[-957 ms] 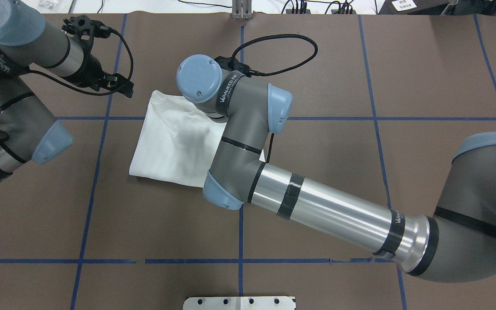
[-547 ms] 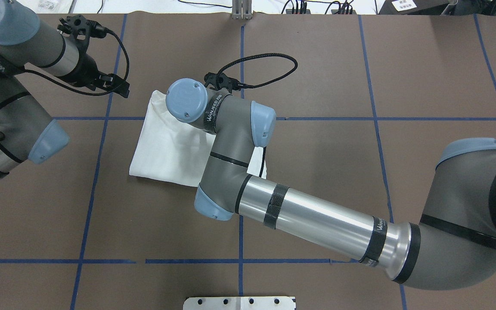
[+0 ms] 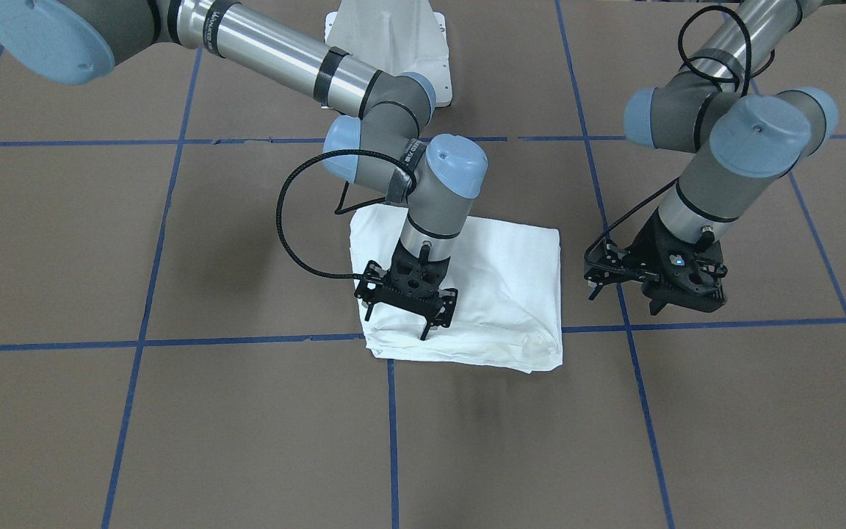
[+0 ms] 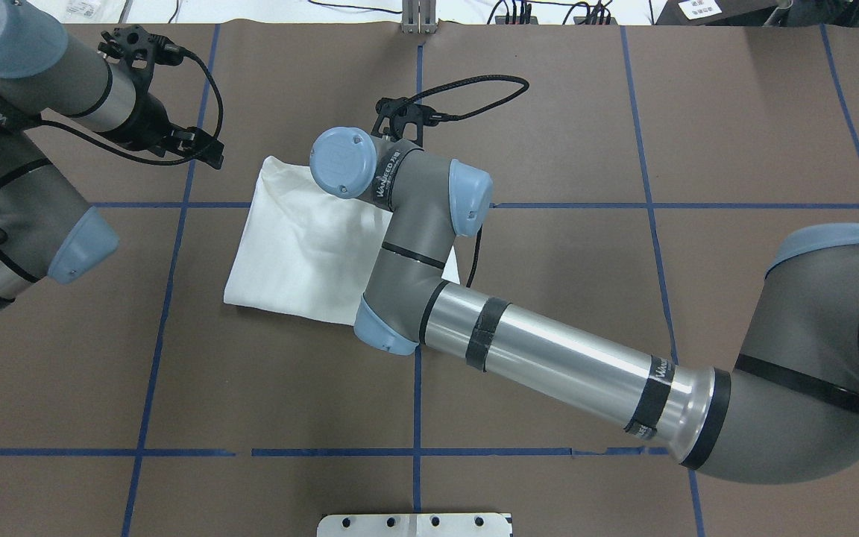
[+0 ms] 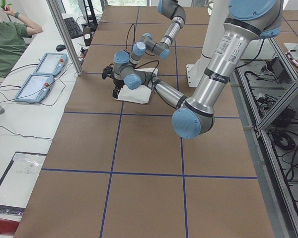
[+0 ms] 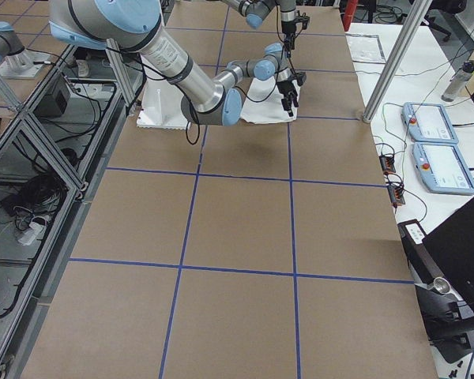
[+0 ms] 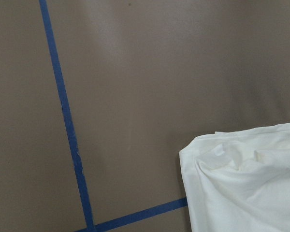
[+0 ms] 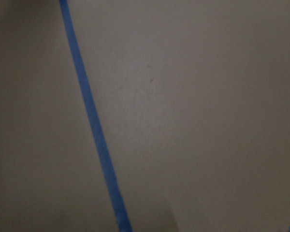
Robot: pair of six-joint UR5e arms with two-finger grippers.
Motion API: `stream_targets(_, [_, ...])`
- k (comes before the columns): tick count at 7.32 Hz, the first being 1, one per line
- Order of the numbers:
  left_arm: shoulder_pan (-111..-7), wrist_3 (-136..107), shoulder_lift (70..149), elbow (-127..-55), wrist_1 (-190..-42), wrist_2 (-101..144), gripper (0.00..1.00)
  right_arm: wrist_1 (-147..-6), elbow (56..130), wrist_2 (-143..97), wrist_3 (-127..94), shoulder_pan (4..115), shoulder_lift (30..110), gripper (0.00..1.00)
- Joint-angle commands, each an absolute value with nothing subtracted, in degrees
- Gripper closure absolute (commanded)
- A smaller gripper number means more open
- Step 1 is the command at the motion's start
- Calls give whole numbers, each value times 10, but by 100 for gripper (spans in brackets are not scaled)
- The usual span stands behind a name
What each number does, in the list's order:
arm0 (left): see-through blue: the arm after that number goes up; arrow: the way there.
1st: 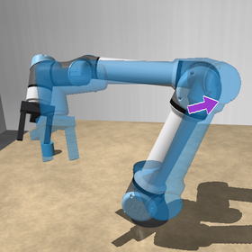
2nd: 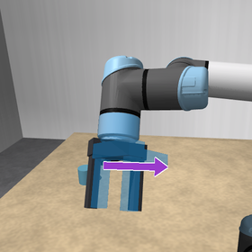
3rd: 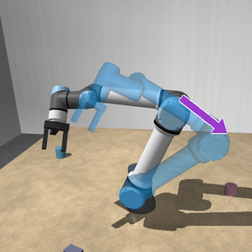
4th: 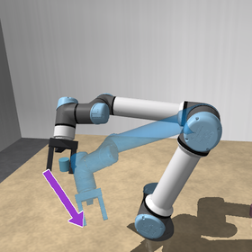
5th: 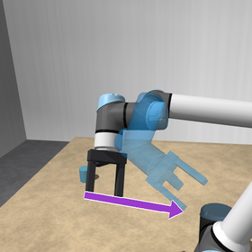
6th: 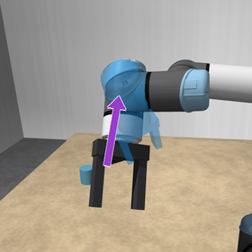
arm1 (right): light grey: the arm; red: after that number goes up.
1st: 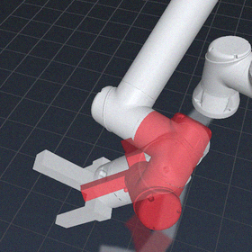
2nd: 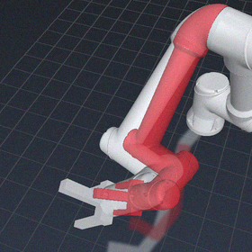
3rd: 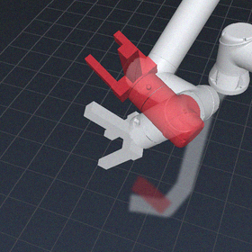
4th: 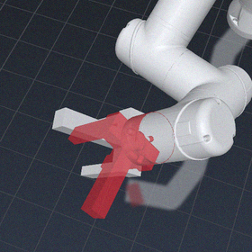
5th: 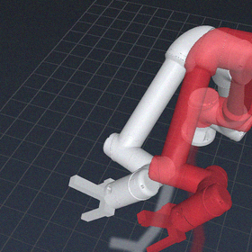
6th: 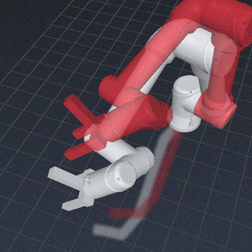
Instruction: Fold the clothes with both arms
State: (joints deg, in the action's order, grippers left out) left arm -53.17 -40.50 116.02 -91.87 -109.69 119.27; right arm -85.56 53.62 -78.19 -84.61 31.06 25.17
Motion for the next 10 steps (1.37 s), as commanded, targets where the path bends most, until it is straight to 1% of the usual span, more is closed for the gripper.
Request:
stream_targets(1, [-532, -409, 1160, -924, -1096, 1193, 0, -855, 526, -763, -786, 362, 250, 0])
stream_targets(2, [-531, -410, 1160, -925, -1096, 1193, 0, -855, 529, -843, -759, 390, 250, 0])
stream_targets(3, [-532, -410, 1160, -933, -1094, 1194, 0, -854, 550, -926, -732, 416, 252, 0])
stream_targets(4, [-533, -410, 1158, -947, -1091, 1194, 0, -861, 585, -1022, -684, 452, 259, 0])
stream_targets(5, [-540, -401, 1155, -963, -1065, 1194, 0, -871, 628, -1107, -632, 494, 287, 0])
stream_targets(6, [-550, -383, 1130, -1003, -1034, 1194, 0, -911, 680, -1160, -535, 537, 325, 0])
stream_targets(8, [-618, -234, 1092, -1047, -961, 1195, 0, -990, 783, -1231, -324, 630, 425, 0])
stream_targets(9, [-668, -148, 1056, -1055, -951, 1209, 0, -1005, 831, -1248, -228, 674, 489, 0])
stream_targets(10, [-736, -35, 1006, -1050, -950, 1255, 0, -1010, 859, -1279, -126, 720, 554, 0])
